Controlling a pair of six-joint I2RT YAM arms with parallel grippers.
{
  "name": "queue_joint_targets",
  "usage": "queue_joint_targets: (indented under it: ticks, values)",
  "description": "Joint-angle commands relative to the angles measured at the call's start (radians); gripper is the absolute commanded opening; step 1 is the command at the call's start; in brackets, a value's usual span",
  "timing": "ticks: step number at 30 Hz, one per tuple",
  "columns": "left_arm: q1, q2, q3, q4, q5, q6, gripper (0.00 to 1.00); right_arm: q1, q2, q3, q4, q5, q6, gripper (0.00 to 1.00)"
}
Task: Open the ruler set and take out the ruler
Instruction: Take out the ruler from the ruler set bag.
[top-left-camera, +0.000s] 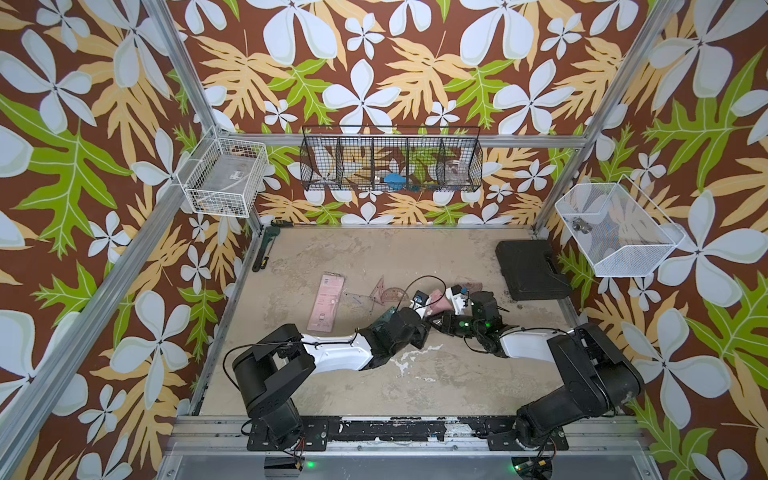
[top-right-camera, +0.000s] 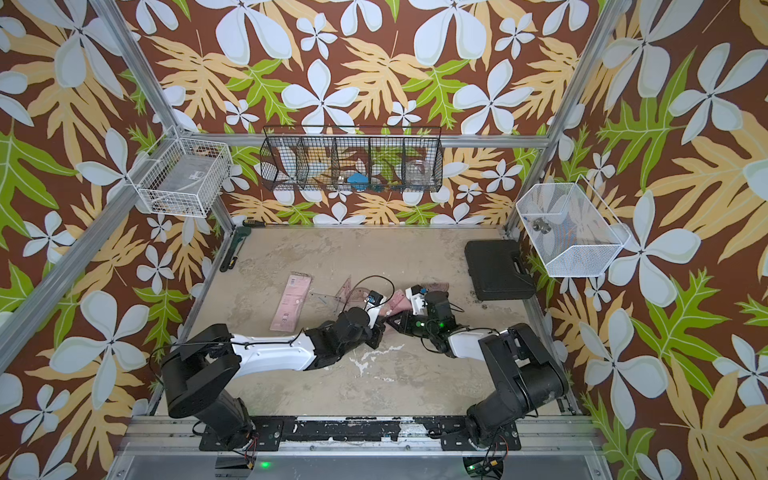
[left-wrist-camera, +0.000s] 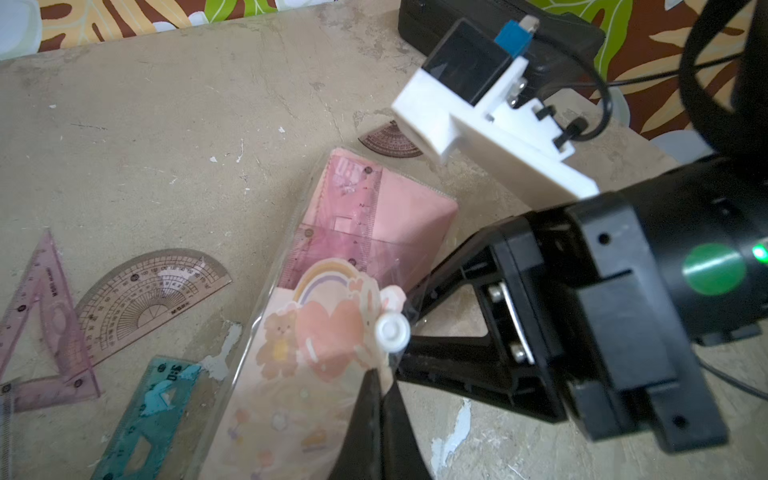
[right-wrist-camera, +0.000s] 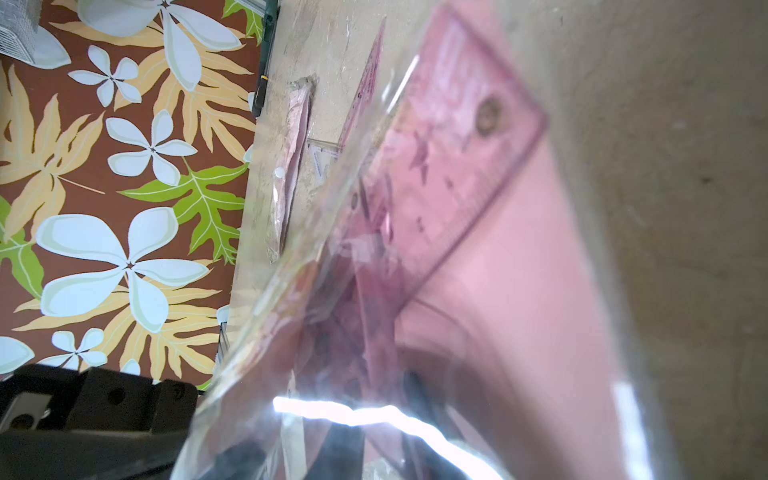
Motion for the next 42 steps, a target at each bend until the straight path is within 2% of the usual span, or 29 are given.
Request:
queue_joint_targets:
  ticks: [1,7,13,27,42]
  values:
    - [0.000,-0.007,-0.004,0.054,0.010,0.000,0.00,0.002,0.001,-0.011,0.094,-0.016,0.071,0.16]
    - [0.000,0.001,-0.009,0.054,-0.011,-0.005,0.00,-0.001,-0.019,-0.018,0.115,-0.008,0.113,0.11]
    - [0.000,0.007,-0.012,0.047,-0.035,-0.004,0.00,-0.009,-0.049,-0.015,0.060,0.003,0.104,0.07]
    - [-0.001,0.048,0.021,-0.009,-0.094,-0.004,0.00,-0.023,-0.133,-0.007,-0.146,-0.001,0.027,0.01]
    - [0.002,0.087,0.083,-0.065,-0.141,-0.005,0.00,-0.064,-0.325,0.028,-0.503,0.002,-0.145,0.00]
